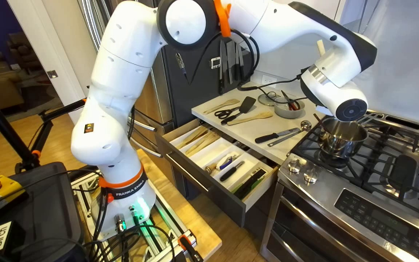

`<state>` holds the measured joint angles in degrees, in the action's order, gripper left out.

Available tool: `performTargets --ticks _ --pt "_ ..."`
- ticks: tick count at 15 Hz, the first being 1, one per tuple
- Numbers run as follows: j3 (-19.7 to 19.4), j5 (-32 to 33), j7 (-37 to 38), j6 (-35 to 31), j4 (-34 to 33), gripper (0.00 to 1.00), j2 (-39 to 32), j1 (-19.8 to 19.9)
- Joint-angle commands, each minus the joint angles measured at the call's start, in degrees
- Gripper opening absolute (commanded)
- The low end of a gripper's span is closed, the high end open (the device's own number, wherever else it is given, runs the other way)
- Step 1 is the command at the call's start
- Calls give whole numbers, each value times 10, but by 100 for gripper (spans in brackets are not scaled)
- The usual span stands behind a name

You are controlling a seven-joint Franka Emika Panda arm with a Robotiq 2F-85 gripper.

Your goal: Pick up the yellow and white spatula and put it in the silver pot

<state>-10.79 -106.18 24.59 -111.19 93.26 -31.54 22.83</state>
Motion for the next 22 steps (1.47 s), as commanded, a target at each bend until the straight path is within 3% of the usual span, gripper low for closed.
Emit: performTargets --ticks 1,6,7,8,13,16,22 --pt "3 -31 83 -18 -49 4 -44 7" --pt "4 -40 121 -74 -87 4 -75 7" --pt "5 -28 123 -66 -97 31 -84 7" --pt "7 -24 120 -63 -106 44 -93 7" --pt "11 -21 100 -61 -121 81 -99 10" --pt "2 61 75 -4 -90 100 -63 1" --pt "-21 231 -1 39 59 100 73 -34"
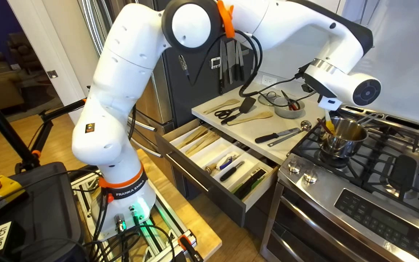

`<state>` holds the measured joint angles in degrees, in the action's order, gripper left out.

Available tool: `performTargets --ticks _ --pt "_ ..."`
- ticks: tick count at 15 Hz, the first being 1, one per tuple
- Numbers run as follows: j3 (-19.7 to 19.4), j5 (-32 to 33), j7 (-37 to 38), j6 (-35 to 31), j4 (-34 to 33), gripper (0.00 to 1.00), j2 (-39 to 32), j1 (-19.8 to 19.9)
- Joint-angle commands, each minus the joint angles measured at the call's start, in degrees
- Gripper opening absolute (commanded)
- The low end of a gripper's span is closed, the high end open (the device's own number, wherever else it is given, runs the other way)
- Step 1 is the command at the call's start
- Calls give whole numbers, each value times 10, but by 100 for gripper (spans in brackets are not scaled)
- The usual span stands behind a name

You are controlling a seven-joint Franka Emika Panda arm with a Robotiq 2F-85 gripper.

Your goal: Pick up the yellow and white spatula and put it in the silver pot

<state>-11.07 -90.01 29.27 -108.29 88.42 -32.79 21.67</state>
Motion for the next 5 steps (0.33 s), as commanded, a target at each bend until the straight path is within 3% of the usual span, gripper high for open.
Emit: performTargets --ticks 1,3,4,5 --pt "-19 95 -62 4 123 100 99 -33" --pt "-15 143 -88 -14 169 100 130 -59" --pt "-12 105 -57 8 97 100 82 -33" --pt "-12 109 -61 6 111 100 92 -40"
